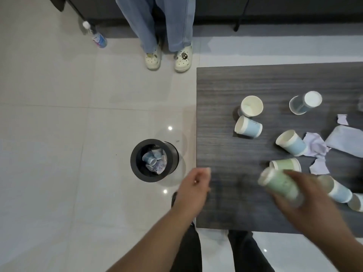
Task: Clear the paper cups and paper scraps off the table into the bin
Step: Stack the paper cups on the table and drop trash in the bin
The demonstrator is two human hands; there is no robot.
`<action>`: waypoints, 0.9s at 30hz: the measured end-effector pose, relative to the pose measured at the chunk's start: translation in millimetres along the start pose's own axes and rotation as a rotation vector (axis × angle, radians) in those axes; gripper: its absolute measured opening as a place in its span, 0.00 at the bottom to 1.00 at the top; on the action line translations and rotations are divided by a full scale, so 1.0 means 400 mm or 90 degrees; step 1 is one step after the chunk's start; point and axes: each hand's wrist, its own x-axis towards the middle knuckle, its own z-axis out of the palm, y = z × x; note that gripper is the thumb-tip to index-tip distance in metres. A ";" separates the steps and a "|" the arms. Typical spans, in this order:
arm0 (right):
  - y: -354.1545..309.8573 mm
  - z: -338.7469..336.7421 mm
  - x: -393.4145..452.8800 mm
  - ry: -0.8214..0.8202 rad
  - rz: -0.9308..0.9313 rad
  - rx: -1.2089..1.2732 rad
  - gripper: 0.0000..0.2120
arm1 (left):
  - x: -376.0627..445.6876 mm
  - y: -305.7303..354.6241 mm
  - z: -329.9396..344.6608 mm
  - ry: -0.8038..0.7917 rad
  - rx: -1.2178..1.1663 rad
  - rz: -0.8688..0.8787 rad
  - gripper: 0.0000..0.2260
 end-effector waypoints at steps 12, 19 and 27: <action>-0.108 0.068 0.059 -0.285 -0.182 0.071 0.38 | -0.018 -0.022 -0.017 -0.321 -0.148 -0.131 0.20; 0.046 0.033 0.209 -0.051 0.097 -0.279 0.36 | 0.005 -0.065 -0.007 -0.225 -0.120 -0.151 0.36; 0.144 0.057 0.229 0.011 -0.033 -0.366 0.24 | 0.071 -0.046 0.075 -0.084 0.095 -0.001 0.37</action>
